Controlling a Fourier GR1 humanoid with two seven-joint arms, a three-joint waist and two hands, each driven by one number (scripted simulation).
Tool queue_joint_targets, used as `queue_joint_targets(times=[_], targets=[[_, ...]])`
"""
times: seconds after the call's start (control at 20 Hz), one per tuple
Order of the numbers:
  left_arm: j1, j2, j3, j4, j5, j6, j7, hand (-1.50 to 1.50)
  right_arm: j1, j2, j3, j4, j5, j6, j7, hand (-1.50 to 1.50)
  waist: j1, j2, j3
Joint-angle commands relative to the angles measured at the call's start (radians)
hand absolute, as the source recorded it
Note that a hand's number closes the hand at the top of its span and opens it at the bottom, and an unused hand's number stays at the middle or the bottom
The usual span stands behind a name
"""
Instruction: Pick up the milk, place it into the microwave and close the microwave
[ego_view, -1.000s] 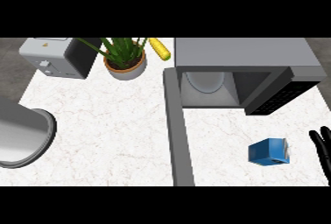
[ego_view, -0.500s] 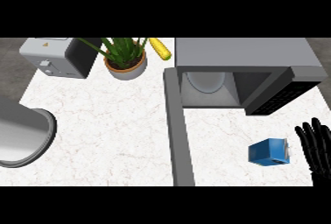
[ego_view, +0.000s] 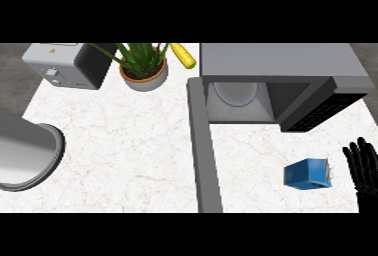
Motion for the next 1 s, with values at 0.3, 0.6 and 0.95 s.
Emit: queue_joint_targets(times=[0.3,0.6,0.95], targets=[[-0.009,0.009,0.075,-0.095,0.122,-0.014,0.094,-1.5,-0.052,-0.036,-0.092,0.326,0.022,0.04,-0.232,-1.5,0.001,0.0,0.0],[-0.007,-0.027,0.071,-0.065,0.084,-0.049,0.069,-1.5,-0.13,-0.083,-0.148,0.502,-0.001,0.082,-0.33,-1.5,0.0,0.001,0.0],[-0.051,-0.028,0.094,-0.055,0.1,-0.051,0.087,-1.5,-0.197,-0.068,-0.13,0.712,0.076,0.038,-0.477,-1.5,0.0,0.001,0.0]])
